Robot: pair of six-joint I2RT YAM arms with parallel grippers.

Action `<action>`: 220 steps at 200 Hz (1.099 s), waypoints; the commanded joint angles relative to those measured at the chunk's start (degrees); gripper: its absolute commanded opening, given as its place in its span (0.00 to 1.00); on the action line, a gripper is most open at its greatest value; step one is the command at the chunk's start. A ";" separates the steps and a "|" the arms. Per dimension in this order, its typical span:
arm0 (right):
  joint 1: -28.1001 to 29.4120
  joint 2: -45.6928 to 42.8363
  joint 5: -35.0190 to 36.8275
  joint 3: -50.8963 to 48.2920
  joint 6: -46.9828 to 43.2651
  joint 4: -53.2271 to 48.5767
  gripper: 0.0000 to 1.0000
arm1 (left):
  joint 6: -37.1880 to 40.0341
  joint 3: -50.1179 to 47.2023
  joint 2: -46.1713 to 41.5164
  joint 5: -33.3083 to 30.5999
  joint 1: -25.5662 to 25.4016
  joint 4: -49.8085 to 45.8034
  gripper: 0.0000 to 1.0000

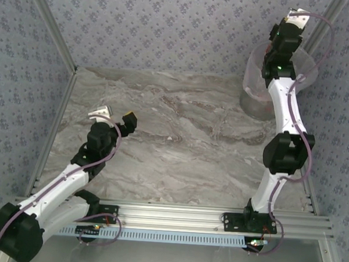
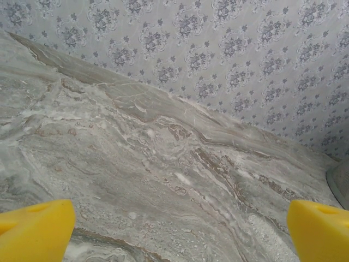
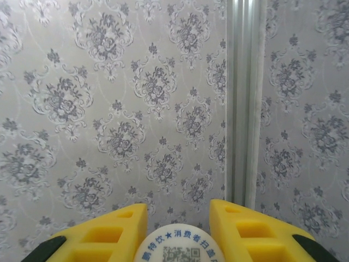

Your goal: Put the plastic bottles in the bin

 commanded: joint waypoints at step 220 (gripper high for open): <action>-7.98 12.43 -2.69 15.30 23.15 -25.32 0.99 | -1.83 -2.37 -1.85 0.04 0.58 -1.46 0.99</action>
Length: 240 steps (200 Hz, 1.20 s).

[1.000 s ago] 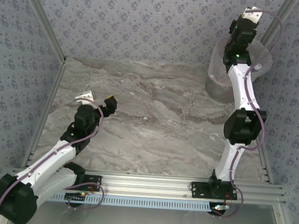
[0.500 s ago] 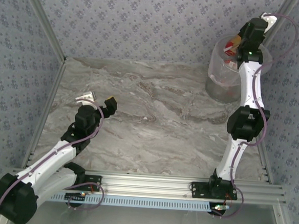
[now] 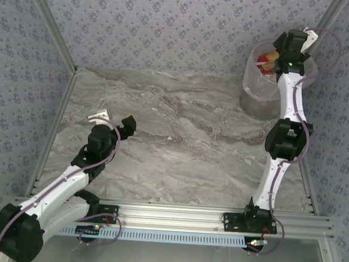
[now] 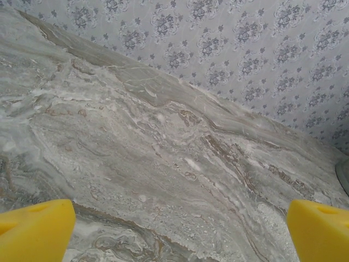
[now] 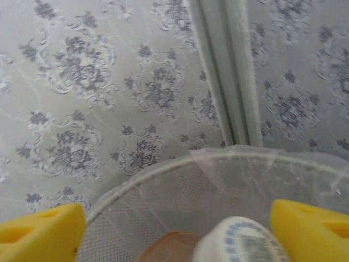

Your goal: Put the plastic bottles in the bin

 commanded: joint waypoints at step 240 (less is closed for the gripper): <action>5.04 -46.19 0.73 -53.95 -3.16 9.60 1.00 | 11.55 3.86 1.79 -8.28 20.96 -8.61 1.00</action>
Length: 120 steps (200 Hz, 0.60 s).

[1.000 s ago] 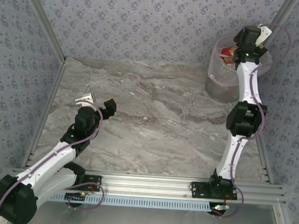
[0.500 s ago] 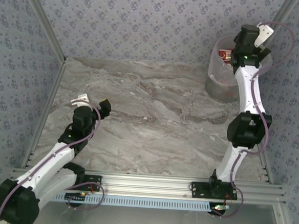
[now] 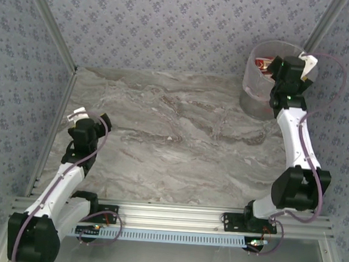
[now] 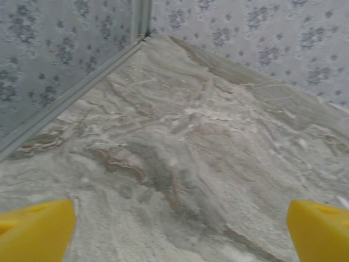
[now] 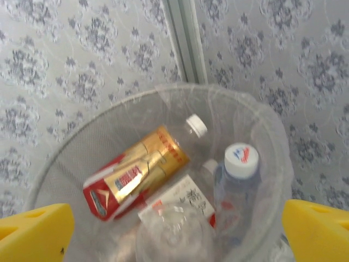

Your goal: Put the plastic bottles in the bin

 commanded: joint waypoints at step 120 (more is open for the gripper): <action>-0.88 -20.51 -26.73 -41.98 -11.89 9.01 1.00 | 8.17 -1.61 19.61 4.02 7.52 16.80 1.00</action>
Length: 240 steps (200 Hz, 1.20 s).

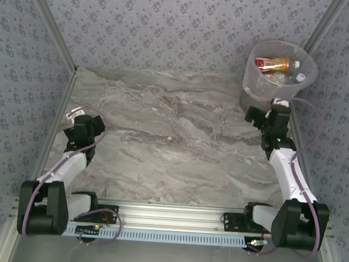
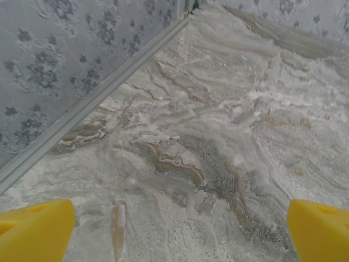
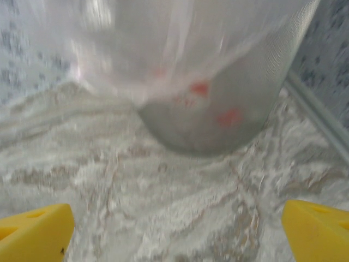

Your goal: Put the plastic bottles in the bin

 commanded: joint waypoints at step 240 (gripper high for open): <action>4.35 21.05 4.01 -29.11 -15.66 61.59 1.00 | 13.43 -3.72 21.59 5.47 -2.23 34.59 0.99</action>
